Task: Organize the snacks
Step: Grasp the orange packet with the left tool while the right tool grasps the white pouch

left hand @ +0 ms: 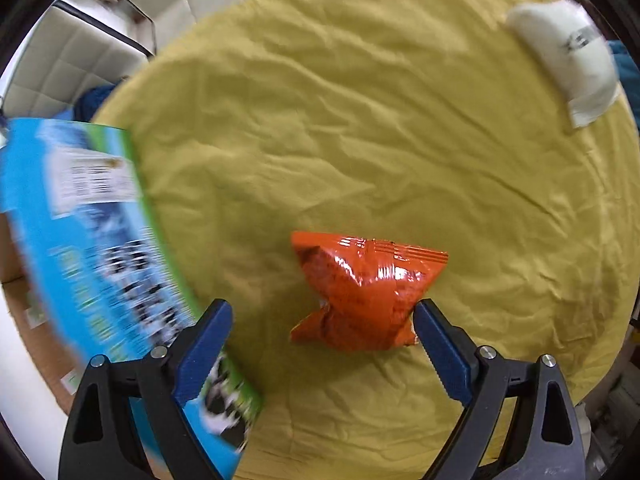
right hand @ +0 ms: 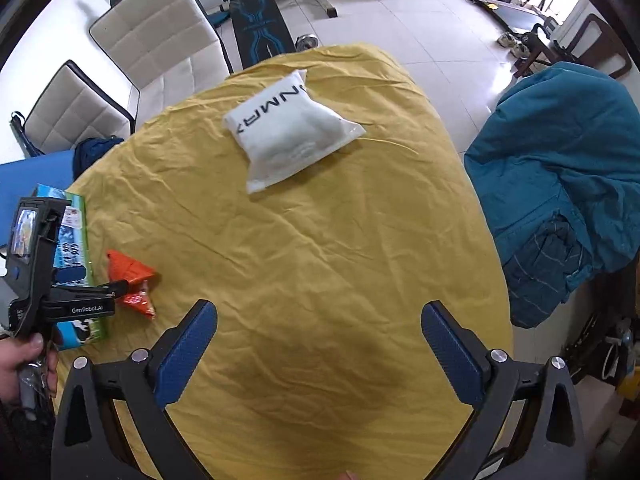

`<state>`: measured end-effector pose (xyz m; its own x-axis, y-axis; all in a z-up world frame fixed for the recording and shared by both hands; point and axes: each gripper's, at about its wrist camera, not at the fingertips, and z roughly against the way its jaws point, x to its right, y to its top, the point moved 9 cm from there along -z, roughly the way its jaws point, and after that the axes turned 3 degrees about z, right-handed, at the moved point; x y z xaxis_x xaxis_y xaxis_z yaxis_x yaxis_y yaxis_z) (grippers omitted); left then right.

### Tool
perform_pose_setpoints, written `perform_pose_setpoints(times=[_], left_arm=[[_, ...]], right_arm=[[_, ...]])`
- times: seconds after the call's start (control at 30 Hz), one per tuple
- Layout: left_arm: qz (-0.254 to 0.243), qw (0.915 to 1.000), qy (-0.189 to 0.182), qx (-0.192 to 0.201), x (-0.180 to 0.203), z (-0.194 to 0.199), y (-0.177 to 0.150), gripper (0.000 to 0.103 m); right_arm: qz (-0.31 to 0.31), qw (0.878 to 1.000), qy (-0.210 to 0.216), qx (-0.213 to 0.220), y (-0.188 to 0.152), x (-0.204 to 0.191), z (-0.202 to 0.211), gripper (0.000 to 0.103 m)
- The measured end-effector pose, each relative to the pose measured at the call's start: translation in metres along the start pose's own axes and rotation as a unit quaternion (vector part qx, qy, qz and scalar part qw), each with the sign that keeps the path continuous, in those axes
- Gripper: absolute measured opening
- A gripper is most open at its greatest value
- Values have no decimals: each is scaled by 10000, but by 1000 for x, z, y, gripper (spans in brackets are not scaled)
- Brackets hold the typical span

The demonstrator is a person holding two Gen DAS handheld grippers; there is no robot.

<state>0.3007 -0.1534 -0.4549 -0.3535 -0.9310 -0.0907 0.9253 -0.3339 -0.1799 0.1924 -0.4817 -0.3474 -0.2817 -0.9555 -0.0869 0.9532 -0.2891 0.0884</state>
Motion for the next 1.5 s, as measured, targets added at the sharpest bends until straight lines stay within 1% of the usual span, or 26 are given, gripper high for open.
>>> perform_pose_setpoints(times=[0.07, 0.1, 0.17, 0.23, 0.4, 0.5, 0.6, 0.63, 0.67, 0.73, 0.77, 0.83, 0.93, 1.03, 1.1, 1.17, 1.3, 1.33, 1.37, 1.4, 1.43, 1.5], left_arm=[[82, 9998, -113, -155, 6, -11, 1, 72], [101, 9996, -140, -210, 8, -14, 1, 53], [253, 9989, -309, -257, 14, -16, 3, 47], [437, 9982, -386, -167, 15, -11, 9, 45], [955, 9927, -731, 108, 17, 13, 42, 44], [1177, 9890, -887, 103, 18, 16, 59, 44], [1285, 9868, -983, 31, 19, 13, 69, 45], [1312, 9861, -1015, 6, 20, 12, 72, 46], [1358, 9849, -1073, -39, 19, 12, 75, 46], [1426, 9825, -1194, -79, 20, 10, 80, 48], [1460, 9814, -1239, -96, 13, 10, 80, 48], [1475, 9807, -1281, -109, 12, 10, 82, 49], [1496, 9802, -1295, -89, 8, 6, 83, 49], [1475, 9806, -1290, -92, 2, -1, 79, 49], [1454, 9806, -1313, -100, 12, -3, 72, 49], [1384, 9821, -1277, -84, 19, -4, 70, 49], [1368, 9822, -1284, -124, 23, -9, 62, 49], [1402, 9813, -1311, -117, 22, -9, 62, 49], [1431, 9805, -1342, -110, 21, -9, 63, 50], [1457, 9797, -1374, -115, 23, -14, 64, 51], [1483, 9787, -1415, -121, 23, -14, 63, 52], [1526, 9766, -1510, -114, 19, -15, 61, 53]], right_arm=[[87, 9999, 7, -116, 8, 8, -16, 103], [123, 9998, 17, -144, 12, 7, -22, 103], [235, 9994, 87, -219, 24, 7, -35, 103], [339, 9988, 192, -284, 39, 4, -44, 103], [549, 9976, 249, -354, 94, -6, -73, 103], [615, 9969, 234, -433, 126, -12, -92, 103], [817, 9944, 88, -665, 149, -21, -120, 103], [897, 9928, 71, -791, 152, -25, -129, 103], [958, 9904, -33, -995, 153, -27, -142, 103], [1012, 9881, -248, -1129, 157, -26, -155, 103], [1019, 9870, -313, -1203, 158, -26, -162, 103], [882, 9874, -305, -1280, 161, -23, -170, 103], [728, 9889, -163, -1286, 165, -21, -171, 98], [845, 9885, -194, -1236, 163, -21, -167, 92], [964, 9875, -256, -1222, 156, -20, -162, 88], [1047, 9852, -284, -1328, 145, -24, -156, 86], [1173, 9801, -47, -1598, 117, -38, -151, 88], [1242, 9788, -25, -1626, 113, -40, -152, 90], [1375, 9777, -93, -1587, 112, -42, -152, 94], [1400, 9780, -88, -1547, 114, -43, -152, 95], [1385, 9789, -44, -1501, 116, -44, -152, 98], [1328, 9805, 57, -1448, 124, -44, -155, 99]])
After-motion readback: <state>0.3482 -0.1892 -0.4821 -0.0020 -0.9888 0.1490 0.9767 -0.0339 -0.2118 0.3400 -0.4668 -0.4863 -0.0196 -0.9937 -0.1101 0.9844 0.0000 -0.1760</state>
